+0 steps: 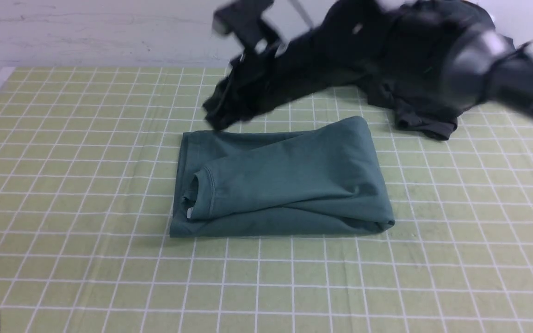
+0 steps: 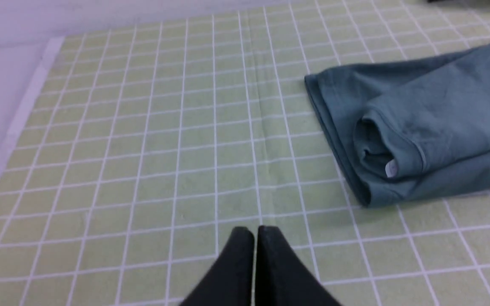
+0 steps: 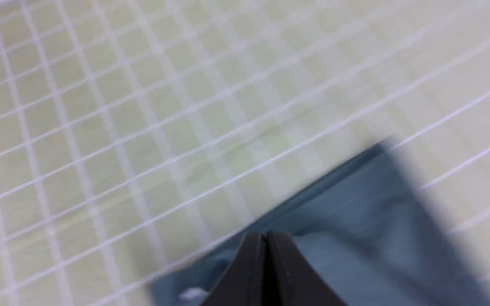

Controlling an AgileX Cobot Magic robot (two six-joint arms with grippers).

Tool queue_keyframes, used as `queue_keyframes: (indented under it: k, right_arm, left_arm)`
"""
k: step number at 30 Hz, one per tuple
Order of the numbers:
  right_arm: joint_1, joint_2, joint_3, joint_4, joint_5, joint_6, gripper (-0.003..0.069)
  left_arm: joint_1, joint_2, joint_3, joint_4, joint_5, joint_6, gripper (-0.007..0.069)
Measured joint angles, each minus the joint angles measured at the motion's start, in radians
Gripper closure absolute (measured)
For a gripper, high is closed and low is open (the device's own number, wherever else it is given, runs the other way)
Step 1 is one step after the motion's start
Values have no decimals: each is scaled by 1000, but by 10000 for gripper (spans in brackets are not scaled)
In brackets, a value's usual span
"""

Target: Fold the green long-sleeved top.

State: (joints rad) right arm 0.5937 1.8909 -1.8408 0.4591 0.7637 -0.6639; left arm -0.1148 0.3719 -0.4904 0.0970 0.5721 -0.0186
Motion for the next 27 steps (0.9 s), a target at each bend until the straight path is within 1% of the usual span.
queue_keyframes:
  k: [3,4,5,8,9,10,11,12,13,14,16,17,18,19,20,21,22,23,24,27]
  right_arm:
    - [-29,-180,-1,-214,28,37,670]
    - [-39,-233,-1,-266,39,66,670]
    - [-45,-244,-1,-291,46,73,670]
    - [-109,-396,-1,-479,128,211,670]
    - [-114,-410,-1,-488,135,219,670]
    - [-137,-444,5,-528,145,264,670]
    - [-173,-493,29,-577,136,339,670]
    - [-178,-501,34,-583,136,339,670]
    - [-207,-561,82,-616,99,421,670]
    - [-227,-611,132,-629,49,472,670]
    - [-238,-697,228,-640,-25,533,670]
    - [-240,-762,305,-642,-95,560,670]
    - [-240,-821,376,-643,-161,576,670]
    - [-240,-833,391,-643,-176,579,670]
    - [-241,-922,500,-644,-302,591,670]
    - [-241,-1002,599,-647,-389,598,670]
    - [-241,-1058,668,-649,-461,599,670]
    - [-241,-1058,668,-649,-479,600,670]
    - [-241,-1197,842,-658,-666,602,670]
    - [-241,-1369,1052,-676,-873,599,670]
  left_arm:
    - [0,-59,1,0,4,2,625]
    - [0,-72,1,0,4,2,625]
    - [0,-74,1,0,4,2,625]
    - [0,-91,1,0,6,3,625]
    - [0,-91,1,0,6,3,625]
    - [0,-91,1,0,6,3,625]
    - [0,-91,1,0,7,3,625]
    - [0,-91,1,0,7,3,625]
    - [0,-91,1,0,7,3,625]
    - [0,-91,1,0,7,3,625]
    - [0,-91,1,0,7,3,625]
    - [0,-91,1,0,7,3,625]
    - [0,-91,1,0,7,3,625]
    - [0,-91,1,0,7,3,625]
    - [0,-91,1,0,7,3,625]
    - [0,-91,1,0,7,3,625]
    - [0,-91,1,0,7,3,625]
    - [0,-91,1,0,7,3,625]
    - [0,-91,1,0,7,3,625]
    - [0,-91,1,0,7,5,625]
